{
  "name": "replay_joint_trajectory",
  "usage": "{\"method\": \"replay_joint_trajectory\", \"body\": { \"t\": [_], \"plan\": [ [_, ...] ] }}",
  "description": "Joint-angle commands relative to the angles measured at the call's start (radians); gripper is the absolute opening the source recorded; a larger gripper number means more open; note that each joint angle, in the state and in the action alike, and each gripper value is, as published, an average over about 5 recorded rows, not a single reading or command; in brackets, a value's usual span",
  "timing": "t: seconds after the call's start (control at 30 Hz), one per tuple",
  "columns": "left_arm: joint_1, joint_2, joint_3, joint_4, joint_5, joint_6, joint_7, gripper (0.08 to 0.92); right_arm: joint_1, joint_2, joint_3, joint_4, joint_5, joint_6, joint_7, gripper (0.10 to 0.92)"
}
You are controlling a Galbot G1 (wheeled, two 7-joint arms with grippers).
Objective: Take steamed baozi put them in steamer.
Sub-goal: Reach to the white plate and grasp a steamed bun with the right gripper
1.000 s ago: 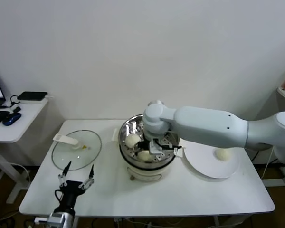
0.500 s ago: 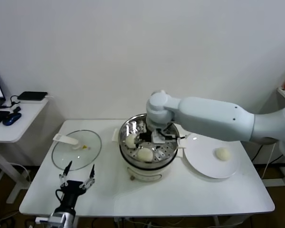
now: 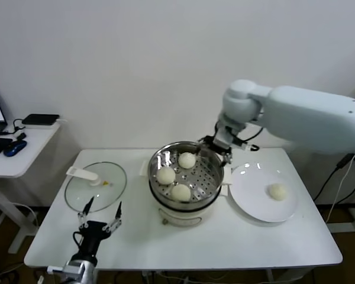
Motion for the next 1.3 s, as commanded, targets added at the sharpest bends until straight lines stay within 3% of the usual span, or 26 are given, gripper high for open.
{"method": "replay_joint_trajectory", "body": {
  "t": [0.03,0.13,0.33,0.7,1.3],
  "plan": [
    [-0.036,0.013,0.036,0.000,0.004,0.008,-0.017,0.823,0.094,-0.281,-0.173,-0.139,0.283,-0.275,0.013,0.823],
    [-0.033,0.024,0.044,-0.004,0.001,0.005,-0.017,0.823,0.056,-0.308,-0.163,-0.192,0.236,-0.268,0.005,0.823],
    [-0.030,0.052,0.072,-0.005,-0.019,-0.031,-0.022,0.823,-0.142,-0.339,-0.032,-0.269,-0.037,-0.159,0.001,0.823],
    [-0.027,0.038,0.067,-0.013,0.001,-0.006,-0.023,0.823,-0.514,-0.266,0.296,-0.478,-0.199,-0.156,-0.011,0.823],
    [-0.021,0.022,0.058,0.020,0.026,0.005,-0.023,0.823,-0.746,-0.119,0.588,-0.683,-0.382,-0.089,-0.008,0.823]
  ]
}}
